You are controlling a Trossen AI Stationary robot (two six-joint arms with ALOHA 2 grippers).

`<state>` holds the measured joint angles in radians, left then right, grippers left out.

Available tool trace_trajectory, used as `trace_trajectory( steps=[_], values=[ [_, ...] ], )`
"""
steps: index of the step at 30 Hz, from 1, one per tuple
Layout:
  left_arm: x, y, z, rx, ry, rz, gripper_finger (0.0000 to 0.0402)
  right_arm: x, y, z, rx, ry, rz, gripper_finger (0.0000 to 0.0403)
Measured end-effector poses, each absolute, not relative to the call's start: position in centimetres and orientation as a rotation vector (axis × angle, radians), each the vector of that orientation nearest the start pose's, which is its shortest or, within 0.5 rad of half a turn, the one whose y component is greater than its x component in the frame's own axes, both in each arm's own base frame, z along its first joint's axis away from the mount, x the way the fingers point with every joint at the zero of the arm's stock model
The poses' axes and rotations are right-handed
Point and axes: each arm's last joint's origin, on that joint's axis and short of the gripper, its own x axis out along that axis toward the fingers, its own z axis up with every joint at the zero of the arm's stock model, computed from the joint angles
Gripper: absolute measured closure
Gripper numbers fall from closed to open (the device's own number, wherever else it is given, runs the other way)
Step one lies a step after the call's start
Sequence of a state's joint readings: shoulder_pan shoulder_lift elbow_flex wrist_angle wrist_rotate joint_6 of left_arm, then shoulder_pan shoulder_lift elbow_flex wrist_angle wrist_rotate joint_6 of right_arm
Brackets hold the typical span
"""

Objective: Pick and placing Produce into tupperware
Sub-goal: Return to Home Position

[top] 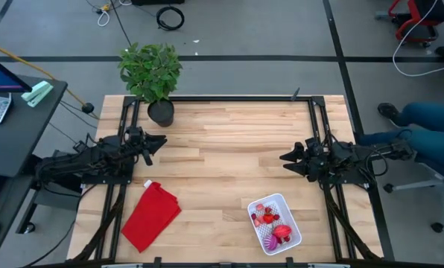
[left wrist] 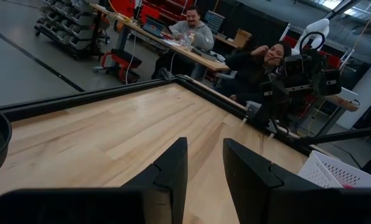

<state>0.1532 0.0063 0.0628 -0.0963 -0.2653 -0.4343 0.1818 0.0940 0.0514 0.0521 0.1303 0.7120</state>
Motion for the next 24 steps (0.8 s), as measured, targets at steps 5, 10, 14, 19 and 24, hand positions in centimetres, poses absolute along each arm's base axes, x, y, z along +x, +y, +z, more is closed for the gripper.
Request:
trace_trajectory(
  steps=[5, 10, 14, 19, 24],
  values=[
    [9.1, 2.2, 17.5, -0.426, -0.052, 0.420, 0.0294, 10.2, 1.5, 16.3, 0.700, 0.063, 0.045, 0.0123],
    [9.1, 2.2, 17.5, -0.426, -0.052, 0.420, 0.0294, 10.0, 1.6, 16.6, 0.701, 0.046, 0.075, 0.0123],
    [9.1, 2.2, 17.5, -0.426, -0.052, 0.420, 0.0294, 9.8, 1.5, 16.9, 0.708, 0.010, 0.088, 0.0123],
    [9.1, 2.2, 17.5, -0.426, -0.053, 0.419, 0.0294, 9.6, 1.5, 17.1, 0.711, -0.014, 0.097, 0.0123],
    [9.1, 2.2, 17.5, -0.426, -0.054, 0.419, 0.0294, 9.7, 1.5, 17.2, 0.707, 0.005, 0.088, 0.0123]
  ],
)
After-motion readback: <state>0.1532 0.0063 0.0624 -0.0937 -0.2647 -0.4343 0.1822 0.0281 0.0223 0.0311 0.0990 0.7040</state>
